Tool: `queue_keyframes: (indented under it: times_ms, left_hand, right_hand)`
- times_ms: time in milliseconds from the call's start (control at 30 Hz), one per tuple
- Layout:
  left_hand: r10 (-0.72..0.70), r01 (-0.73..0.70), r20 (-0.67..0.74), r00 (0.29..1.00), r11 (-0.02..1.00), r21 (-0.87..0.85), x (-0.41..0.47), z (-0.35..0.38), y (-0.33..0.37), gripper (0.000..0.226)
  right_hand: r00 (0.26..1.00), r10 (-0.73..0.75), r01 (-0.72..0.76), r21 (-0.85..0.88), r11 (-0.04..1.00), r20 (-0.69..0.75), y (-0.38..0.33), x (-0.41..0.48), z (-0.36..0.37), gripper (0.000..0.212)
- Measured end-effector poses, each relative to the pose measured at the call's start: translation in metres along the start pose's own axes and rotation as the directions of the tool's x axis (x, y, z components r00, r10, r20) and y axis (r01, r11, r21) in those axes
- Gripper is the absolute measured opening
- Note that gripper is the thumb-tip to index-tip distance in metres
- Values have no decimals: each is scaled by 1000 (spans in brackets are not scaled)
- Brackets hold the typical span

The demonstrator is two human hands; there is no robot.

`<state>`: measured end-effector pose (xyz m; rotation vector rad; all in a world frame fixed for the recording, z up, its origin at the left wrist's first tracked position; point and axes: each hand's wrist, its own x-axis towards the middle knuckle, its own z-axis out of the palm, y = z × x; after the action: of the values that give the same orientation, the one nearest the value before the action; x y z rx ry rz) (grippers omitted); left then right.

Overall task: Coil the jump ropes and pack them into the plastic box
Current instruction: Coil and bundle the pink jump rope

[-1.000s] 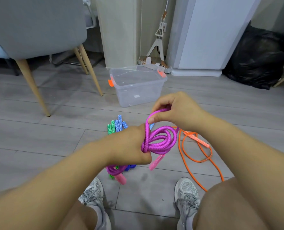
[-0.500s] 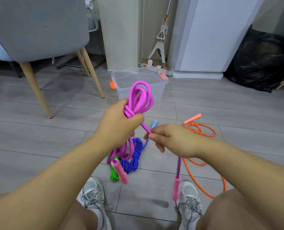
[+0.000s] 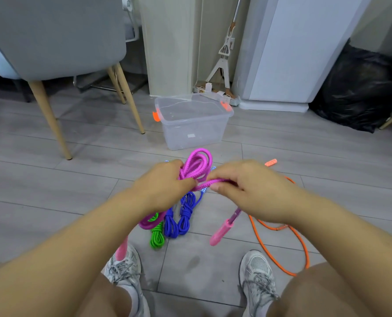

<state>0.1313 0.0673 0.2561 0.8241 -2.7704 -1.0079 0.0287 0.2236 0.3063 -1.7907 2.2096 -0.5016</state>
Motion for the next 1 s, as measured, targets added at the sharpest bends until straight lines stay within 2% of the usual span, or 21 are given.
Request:
queue_keyframes:
  times_ms: [100, 200, 267, 367, 433, 533, 600, 667, 767, 833, 900, 1000]
  left_hand:
    - [28, -27, 129, 991, 1000, -9, -5, -2, 3, 33]
    - [88, -99, 233, 969, 994, 38, -9, -1, 6, 37]
    - [142, -164, 255, 956, 984, 70, -10, 2, 10, 43]
    - [266, -318, 253, 930, 929, 189, -13, 6, 15, 28]
    - [300, -343, 234, 925, 924, 172, -14, 6, 17, 25]
    - [328, -338, 161, 931, 940, 45, -18, 2, 20, 26]
    - [317, -311, 60, 947, 946, -93, -20, -1, 20, 21]
    - [253, -258, -54, 966, 931, -258, -19, -3, 19, 27]
    - [193, -238, -142, 971, 850, -470, -16, -4, 18, 37]
    - [157, -254, -236, 959, 846, -468, -12, -3, 15, 32]
    - [106, -227, -315, 943, 897, -379, -6, -4, 11, 21]
    - [1, -121, -337, 941, 935, -334, 3, -7, 5, 16]
  right_hand:
    - [990, -75, 75, 1, 997, -120, 9, 10, 1, 30]
    - [976, -87, 100, 55, 993, -200, 15, 19, 0, 19]
    - [970, -70, 93, 88, 992, -233, 15, 26, 0, 8]
    - [970, 9, 38, 188, 981, -244, 16, 33, -2, 8]
    - [974, 91, -26, 297, 955, -206, 22, 35, -3, 10]
    - [983, 151, -88, 445, 891, -109, 35, 36, -1, 6]
    - [985, 156, -101, 483, 870, -75, 38, 35, 5, 19]
    - [982, 182, -136, 476, 869, -51, 37, 31, 10, 23]
    - [978, 207, -201, 392, 898, 28, 31, 23, 17, 33]
    - [973, 216, -230, 323, 918, 79, 24, 19, 22, 26]
    - [974, 205, -222, 240, 945, 93, 14, 14, 25, 30]
    - [974, 191, -205, 128, 970, 120, -1, 5, 23, 34]
